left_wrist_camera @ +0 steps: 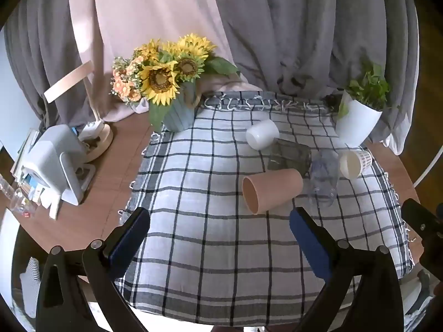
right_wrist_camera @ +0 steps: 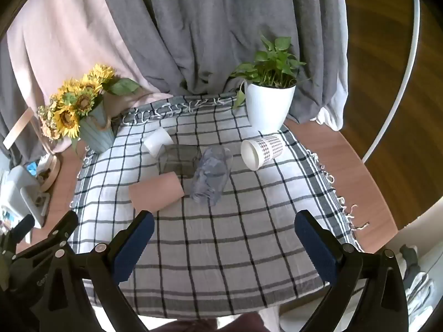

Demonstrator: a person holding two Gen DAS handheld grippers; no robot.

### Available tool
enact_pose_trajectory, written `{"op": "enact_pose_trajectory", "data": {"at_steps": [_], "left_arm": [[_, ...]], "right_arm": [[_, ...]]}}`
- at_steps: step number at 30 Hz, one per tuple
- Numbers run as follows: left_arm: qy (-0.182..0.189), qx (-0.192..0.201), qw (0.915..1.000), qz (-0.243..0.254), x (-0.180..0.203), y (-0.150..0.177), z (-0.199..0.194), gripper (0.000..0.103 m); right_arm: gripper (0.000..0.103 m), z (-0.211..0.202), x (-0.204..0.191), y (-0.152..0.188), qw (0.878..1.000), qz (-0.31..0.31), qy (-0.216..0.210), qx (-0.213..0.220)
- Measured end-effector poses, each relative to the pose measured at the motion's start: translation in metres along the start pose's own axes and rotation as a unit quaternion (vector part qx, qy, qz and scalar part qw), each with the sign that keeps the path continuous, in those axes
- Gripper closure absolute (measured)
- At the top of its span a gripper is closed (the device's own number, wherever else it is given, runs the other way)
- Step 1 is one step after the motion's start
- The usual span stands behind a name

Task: Flip cup upside down

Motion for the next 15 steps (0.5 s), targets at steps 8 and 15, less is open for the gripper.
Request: {"op": "enact_pose_trajectory", "data": {"at_steps": [8, 15], "left_arm": [[-0.01, 0.008, 0.9999, 0.002, 0.018, 0.007, -0.005, 0.0], [0.001, -0.001, 1.0, 0.001, 0.003, 0.002, -0.002, 0.0]], "right_arm": [[0.001, 0.001, 0.001, 0.001, 1.0, 0.0, 0.001, -0.004], [0.001, 0.002, 0.0, 0.002, 1.0, 0.0, 0.001, -0.006]]}}
Point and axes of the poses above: each gripper's, at about its wrist camera, not at the fingertips, and z roughly the way its jaws point, x to its right, y to its underside, the point moved 5 cm from there along z, roughly the way its jaws point, and after that the axes turned 3 degrees about x, right-handed, at the moved point
